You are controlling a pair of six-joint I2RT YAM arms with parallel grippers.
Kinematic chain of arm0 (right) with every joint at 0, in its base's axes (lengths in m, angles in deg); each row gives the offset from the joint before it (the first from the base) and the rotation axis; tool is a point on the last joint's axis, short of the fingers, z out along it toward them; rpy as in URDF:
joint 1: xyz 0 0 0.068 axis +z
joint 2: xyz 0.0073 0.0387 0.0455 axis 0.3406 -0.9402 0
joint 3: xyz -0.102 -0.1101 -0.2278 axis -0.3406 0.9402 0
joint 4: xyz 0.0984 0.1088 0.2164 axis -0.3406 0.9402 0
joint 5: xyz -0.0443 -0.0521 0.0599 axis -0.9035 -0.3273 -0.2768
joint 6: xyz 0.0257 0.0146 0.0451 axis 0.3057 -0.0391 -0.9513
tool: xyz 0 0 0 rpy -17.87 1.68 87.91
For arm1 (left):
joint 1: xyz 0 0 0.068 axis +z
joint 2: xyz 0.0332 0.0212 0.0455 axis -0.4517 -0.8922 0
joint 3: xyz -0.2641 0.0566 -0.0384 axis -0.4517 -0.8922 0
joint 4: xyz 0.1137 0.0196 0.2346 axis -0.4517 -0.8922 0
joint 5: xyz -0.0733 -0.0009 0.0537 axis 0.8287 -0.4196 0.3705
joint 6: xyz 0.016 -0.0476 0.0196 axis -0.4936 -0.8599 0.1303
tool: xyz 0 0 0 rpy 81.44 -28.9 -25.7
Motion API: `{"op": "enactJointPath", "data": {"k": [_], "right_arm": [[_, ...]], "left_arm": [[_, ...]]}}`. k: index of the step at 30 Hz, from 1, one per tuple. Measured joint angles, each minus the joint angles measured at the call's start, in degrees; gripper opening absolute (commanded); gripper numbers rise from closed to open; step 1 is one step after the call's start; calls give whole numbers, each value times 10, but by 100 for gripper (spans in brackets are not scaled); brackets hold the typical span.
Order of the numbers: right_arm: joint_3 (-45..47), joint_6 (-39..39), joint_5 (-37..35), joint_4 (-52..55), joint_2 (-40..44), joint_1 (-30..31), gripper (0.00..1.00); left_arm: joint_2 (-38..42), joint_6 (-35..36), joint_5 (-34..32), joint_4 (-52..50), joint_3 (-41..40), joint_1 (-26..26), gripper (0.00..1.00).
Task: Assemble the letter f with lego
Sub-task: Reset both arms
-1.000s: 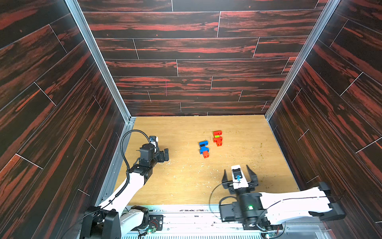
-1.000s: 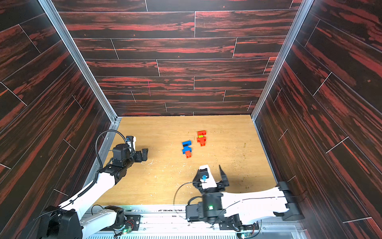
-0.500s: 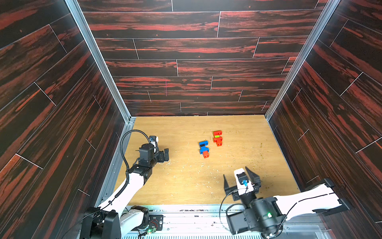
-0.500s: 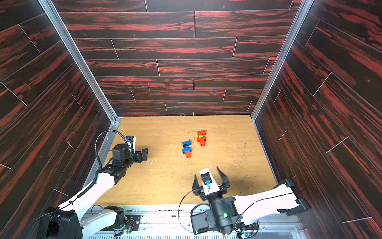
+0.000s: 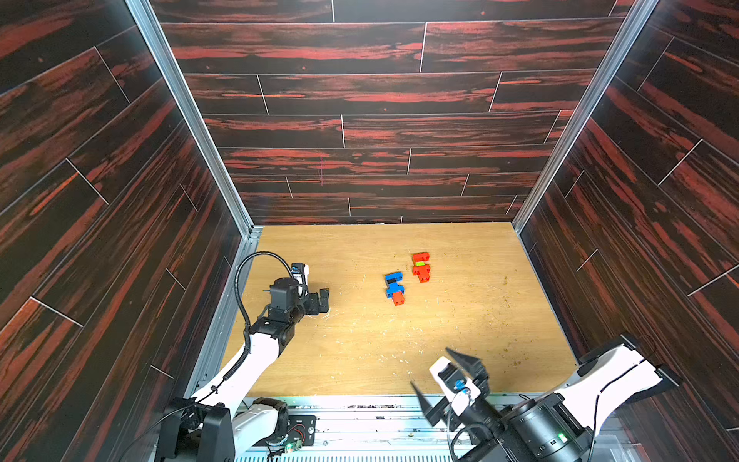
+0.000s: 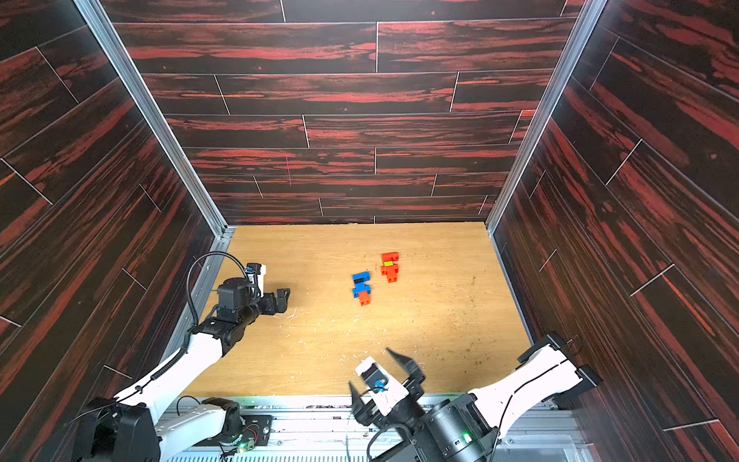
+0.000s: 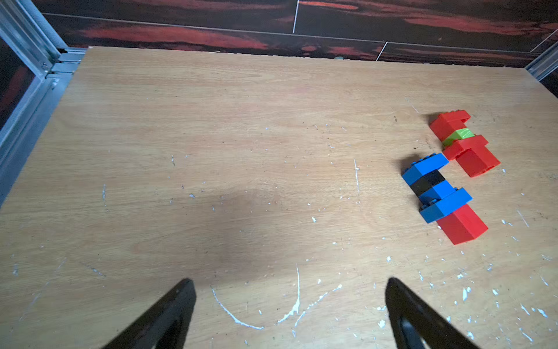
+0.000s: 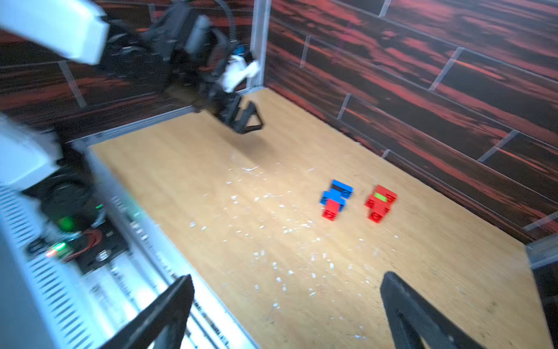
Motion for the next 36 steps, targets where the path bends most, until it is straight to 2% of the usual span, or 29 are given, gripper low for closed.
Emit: {"op": "enactJointPath", "data": {"k": [6, 10, 13, 16, 23, 30, 36], "right_arm": [[-93, 190, 74, -131, -81, 0, 98], [-102, 303, 155, -232, -108, -6, 98], [-87, 355, 214, -292, -103, -27, 98], [-68, 382, 268, -332, -94, -75, 98], [30, 407, 381, -402, -37, -237, 98], [147, 406, 503, -431, 118, -500, 98], [210, 402, 629, -468, 132, -706, 98]], "left_arm": [[8, 0, 14, -13, 0, 0, 100], [10, -1, 23, -18, 0, 0, 100], [13, -1, 26, -21, 0, 0, 100], [28, -1, 29, -21, 0, 0, 100], [38, -1, 34, -21, 0, 0, 100], [33, 1, 36, -21, 0, 1, 100], [31, 6, 32, -20, 0, 1, 100]]}}
